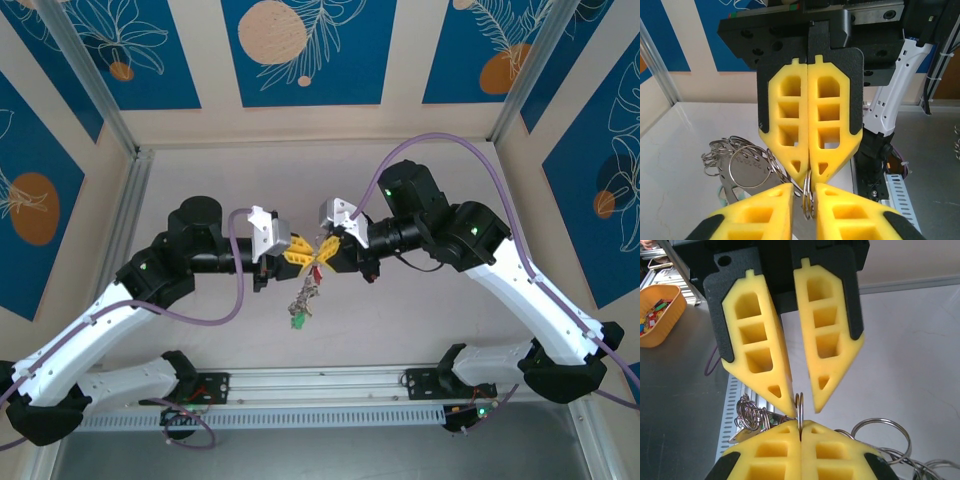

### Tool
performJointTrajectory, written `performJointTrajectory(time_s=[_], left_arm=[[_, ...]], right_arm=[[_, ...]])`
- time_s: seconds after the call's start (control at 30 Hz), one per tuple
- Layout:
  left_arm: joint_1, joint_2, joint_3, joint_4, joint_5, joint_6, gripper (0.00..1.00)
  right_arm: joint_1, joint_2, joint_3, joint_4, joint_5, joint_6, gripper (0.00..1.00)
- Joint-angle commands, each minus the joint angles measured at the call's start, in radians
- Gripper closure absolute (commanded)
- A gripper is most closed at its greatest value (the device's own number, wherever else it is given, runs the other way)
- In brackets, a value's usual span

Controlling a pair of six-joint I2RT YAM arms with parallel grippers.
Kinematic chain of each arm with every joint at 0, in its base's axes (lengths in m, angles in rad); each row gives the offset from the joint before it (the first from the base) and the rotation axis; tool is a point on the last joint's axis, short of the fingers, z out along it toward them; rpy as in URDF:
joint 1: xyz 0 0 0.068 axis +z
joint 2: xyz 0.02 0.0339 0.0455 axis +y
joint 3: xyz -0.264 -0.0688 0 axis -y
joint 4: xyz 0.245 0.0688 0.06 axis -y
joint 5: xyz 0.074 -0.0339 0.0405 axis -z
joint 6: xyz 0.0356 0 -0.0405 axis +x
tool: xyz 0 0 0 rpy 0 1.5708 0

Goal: Put the keys on the keyring

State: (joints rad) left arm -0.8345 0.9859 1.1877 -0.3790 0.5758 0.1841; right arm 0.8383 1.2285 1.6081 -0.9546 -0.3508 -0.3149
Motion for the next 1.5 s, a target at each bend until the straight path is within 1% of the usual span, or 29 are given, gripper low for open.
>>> performJointTrajectory(time_s=[0.0, 0.03, 0.13, 0.2, 0.27, 0.33, 0.43, 0.57, 0.73, 0.8, 0.97, 1.03, 1.13, 1.27, 1.47], left_arm=[[-0.009, 0.004, -0.014, 0.039, 0.021, -0.014, 0.93], [-0.009, 0.004, -0.021, 0.044, 0.021, -0.021, 1.0], [-0.009, -0.006, -0.042, 0.077, 0.022, -0.045, 1.0], [-0.009, -0.025, -0.07, 0.133, 0.017, -0.08, 1.0], [-0.01, -0.041, -0.103, 0.204, 0.016, -0.13, 1.0], [-0.008, -0.053, -0.127, 0.261, 0.017, -0.169, 1.0], [-0.006, -0.076, -0.176, 0.366, 0.015, -0.231, 1.0], [-0.003, -0.097, -0.244, 0.514, 0.022, -0.32, 1.0], [0.003, -0.114, -0.321, 0.687, 0.037, -0.41, 1.0], [0.007, -0.112, -0.355, 0.785, 0.046, -0.462, 1.0], [0.015, -0.083, -0.453, 1.09, 0.043, -0.623, 1.0], [0.018, -0.068, -0.474, 1.169, 0.044, -0.667, 1.0], [0.024, -0.051, -0.487, 1.24, 0.049, -0.708, 1.0], [0.036, -0.046, -0.495, 1.289, 0.05, -0.74, 1.0], [0.046, -0.022, -0.502, 1.339, 0.05, -0.775, 1.0]], right_arm=[[0.008, -0.024, -0.007, 0.049, -0.065, -0.009, 1.0], [0.008, -0.029, -0.012, 0.056, -0.069, -0.006, 1.0], [0.008, -0.046, -0.037, 0.084, -0.07, 0.002, 1.0], [0.007, -0.059, -0.06, 0.11, -0.063, 0.017, 1.0], [0.004, -0.075, -0.096, 0.149, -0.057, 0.038, 0.87], [-0.001, -0.101, -0.153, 0.211, -0.06, 0.063, 0.78], [-0.006, -0.154, -0.251, 0.327, -0.099, 0.103, 0.76], [-0.009, -0.202, -0.342, 0.435, -0.119, 0.136, 0.79], [-0.012, -0.228, -0.396, 0.495, -0.137, 0.149, 0.83], [-0.013, -0.238, -0.416, 0.519, -0.149, 0.15, 0.84], [-0.014, -0.266, -0.463, 0.595, -0.195, 0.156, 0.84], [-0.013, -0.273, -0.473, 0.606, -0.217, 0.156, 0.82], [-0.013, -0.285, -0.482, 0.611, -0.225, 0.15, 0.83], [-0.013, -0.296, -0.487, 0.605, -0.219, 0.143, 0.95], [-0.017, -0.31, -0.492, 0.614, -0.211, 0.141, 1.0]])
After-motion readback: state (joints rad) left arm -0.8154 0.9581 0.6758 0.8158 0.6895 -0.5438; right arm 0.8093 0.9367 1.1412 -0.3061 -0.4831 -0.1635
